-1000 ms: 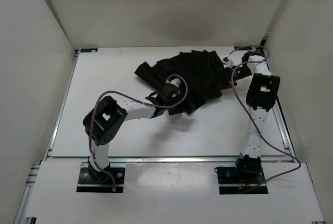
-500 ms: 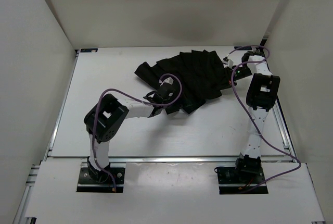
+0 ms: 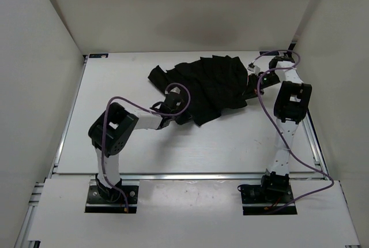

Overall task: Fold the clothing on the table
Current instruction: Flatten the skirt out

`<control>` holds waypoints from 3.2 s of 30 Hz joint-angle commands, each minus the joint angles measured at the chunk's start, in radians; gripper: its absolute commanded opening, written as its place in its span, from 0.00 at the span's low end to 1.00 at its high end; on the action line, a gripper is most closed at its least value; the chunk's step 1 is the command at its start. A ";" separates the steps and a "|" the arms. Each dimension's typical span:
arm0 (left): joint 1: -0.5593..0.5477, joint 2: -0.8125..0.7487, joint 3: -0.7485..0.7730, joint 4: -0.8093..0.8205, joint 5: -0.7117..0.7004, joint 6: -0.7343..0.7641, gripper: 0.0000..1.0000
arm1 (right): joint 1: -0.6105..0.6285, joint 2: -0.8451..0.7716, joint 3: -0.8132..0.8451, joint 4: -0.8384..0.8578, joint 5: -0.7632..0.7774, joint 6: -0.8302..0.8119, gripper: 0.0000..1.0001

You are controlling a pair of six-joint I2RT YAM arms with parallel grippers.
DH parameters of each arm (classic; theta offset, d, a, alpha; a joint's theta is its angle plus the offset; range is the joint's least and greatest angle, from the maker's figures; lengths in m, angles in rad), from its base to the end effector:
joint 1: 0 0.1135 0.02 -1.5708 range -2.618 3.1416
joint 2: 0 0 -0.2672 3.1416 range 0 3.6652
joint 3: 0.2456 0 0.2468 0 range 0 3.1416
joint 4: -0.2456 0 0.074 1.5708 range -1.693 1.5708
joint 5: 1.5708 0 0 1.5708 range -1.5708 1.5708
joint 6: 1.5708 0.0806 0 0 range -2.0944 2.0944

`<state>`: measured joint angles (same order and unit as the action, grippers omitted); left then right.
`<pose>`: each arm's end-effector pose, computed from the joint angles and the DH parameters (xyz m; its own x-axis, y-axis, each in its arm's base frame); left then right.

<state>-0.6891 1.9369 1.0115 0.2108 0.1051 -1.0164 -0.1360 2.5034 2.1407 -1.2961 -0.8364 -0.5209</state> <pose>0.3219 -0.2761 0.1068 -0.8559 -0.3904 -0.3392 -0.0649 0.7318 -0.6784 0.4723 -0.0042 0.1163 -0.9334 -0.2089 -0.2917 -0.3563 0.6354 0.6850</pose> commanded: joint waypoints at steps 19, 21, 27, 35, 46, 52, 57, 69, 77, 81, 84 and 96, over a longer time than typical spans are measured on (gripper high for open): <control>0.376 -0.445 -0.318 0.123 0.318 -0.085 0.00 | 0.024 -0.270 -0.071 -0.028 -0.005 0.083 0.00; 0.448 -0.325 -0.106 0.145 0.367 -0.079 0.00 | 0.058 -0.130 0.232 -0.023 -0.042 0.167 0.00; 0.465 0.017 0.810 0.072 0.424 0.057 0.00 | 0.001 -0.292 0.340 0.835 -0.274 0.806 0.00; 0.425 -0.261 0.452 0.088 0.407 0.253 0.00 | -0.046 -0.175 0.547 0.247 -0.308 0.458 0.00; 0.385 -0.887 -0.842 0.091 0.352 0.169 0.00 | -0.019 -0.438 -0.476 -0.043 -0.021 -0.072 0.00; 0.584 -1.393 -1.007 -0.149 0.306 0.079 0.00 | -0.011 -0.511 -0.866 -0.016 0.063 -0.097 0.00; 0.721 -1.735 -1.103 -0.394 0.409 -0.011 0.00 | -0.005 -0.518 -0.884 0.046 0.115 -0.093 0.00; 0.552 -1.748 -1.015 -0.552 0.321 0.080 0.97 | 0.062 -0.645 -0.841 0.125 0.034 -0.001 0.44; 0.675 -1.813 -0.883 -0.763 0.401 0.219 0.21 | 0.245 -0.795 -0.915 0.443 0.020 0.163 0.00; 0.620 -1.782 -0.805 -0.772 0.291 0.203 0.00 | 0.254 -0.645 -0.767 0.451 -0.091 0.270 0.00; 0.585 -1.733 -0.769 -0.846 0.254 0.248 0.00 | 0.314 -0.557 -0.664 0.477 -0.060 0.242 0.00; 0.645 -1.702 -0.794 -0.821 0.314 0.219 0.03 | 0.435 -0.247 -0.475 0.535 0.023 0.364 0.00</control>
<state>-0.0517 0.2375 0.2222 -0.6281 0.4007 -0.7795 0.3252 2.2036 1.6390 -0.7750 -0.8799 -0.2054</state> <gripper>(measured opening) 0.083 0.002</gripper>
